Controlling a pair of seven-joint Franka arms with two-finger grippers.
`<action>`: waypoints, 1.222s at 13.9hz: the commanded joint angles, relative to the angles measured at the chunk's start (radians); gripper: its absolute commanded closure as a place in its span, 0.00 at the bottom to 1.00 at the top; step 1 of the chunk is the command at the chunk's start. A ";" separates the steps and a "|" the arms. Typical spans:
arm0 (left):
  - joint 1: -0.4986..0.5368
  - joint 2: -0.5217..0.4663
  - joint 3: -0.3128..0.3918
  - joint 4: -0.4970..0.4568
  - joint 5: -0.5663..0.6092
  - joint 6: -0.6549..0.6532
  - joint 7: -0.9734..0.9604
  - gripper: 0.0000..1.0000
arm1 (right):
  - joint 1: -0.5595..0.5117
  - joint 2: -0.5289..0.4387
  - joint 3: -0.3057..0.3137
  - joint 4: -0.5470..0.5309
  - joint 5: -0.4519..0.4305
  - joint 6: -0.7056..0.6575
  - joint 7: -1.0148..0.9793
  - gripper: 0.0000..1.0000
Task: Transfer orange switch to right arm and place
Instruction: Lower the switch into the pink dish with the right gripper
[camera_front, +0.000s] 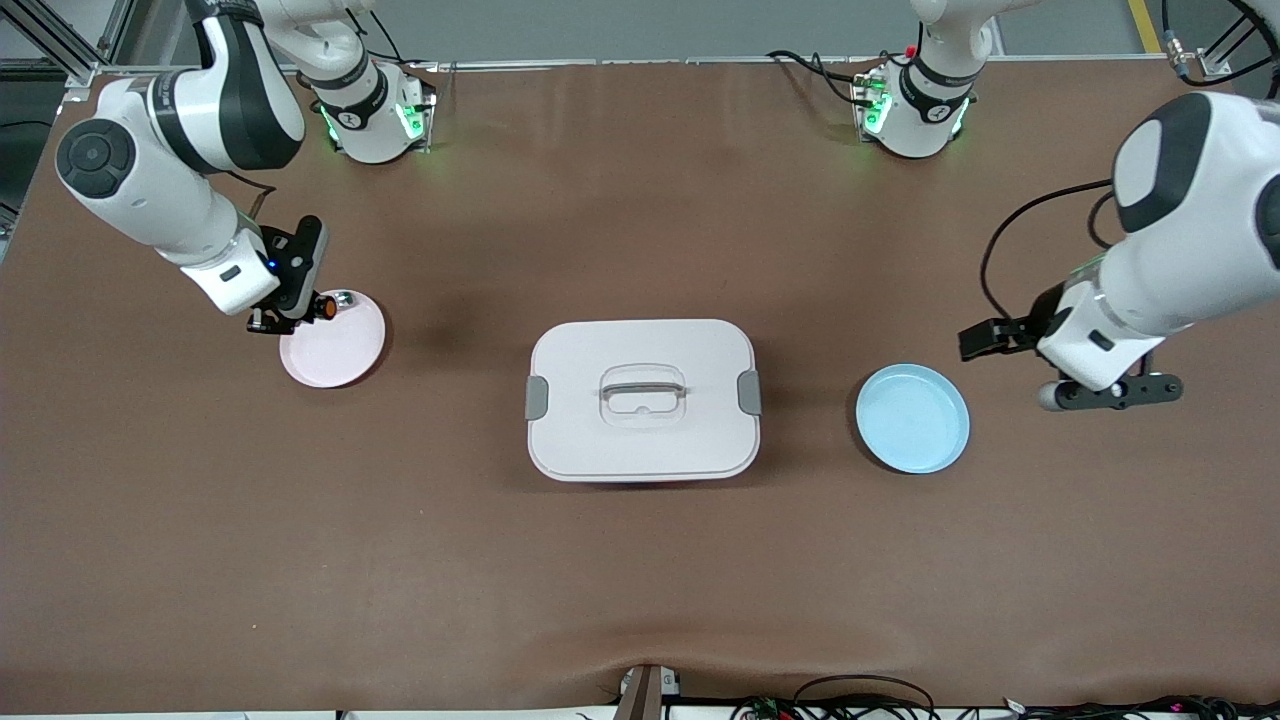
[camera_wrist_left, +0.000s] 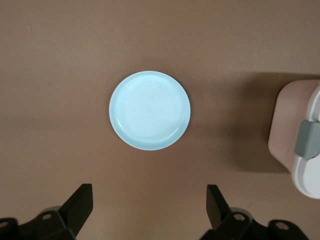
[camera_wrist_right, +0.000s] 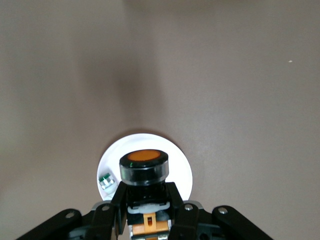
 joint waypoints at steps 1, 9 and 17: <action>0.056 -0.061 -0.006 -0.027 0.015 0.010 0.069 0.00 | -0.071 -0.037 0.016 -0.106 -0.015 0.102 -0.108 1.00; 0.097 -0.074 -0.003 0.057 0.013 0.000 0.075 0.00 | -0.126 -0.030 0.017 -0.338 -0.014 0.462 -0.174 1.00; 0.097 -0.068 0.002 0.085 0.015 -0.005 0.069 0.00 | -0.126 0.120 0.016 -0.398 -0.014 0.699 -0.174 1.00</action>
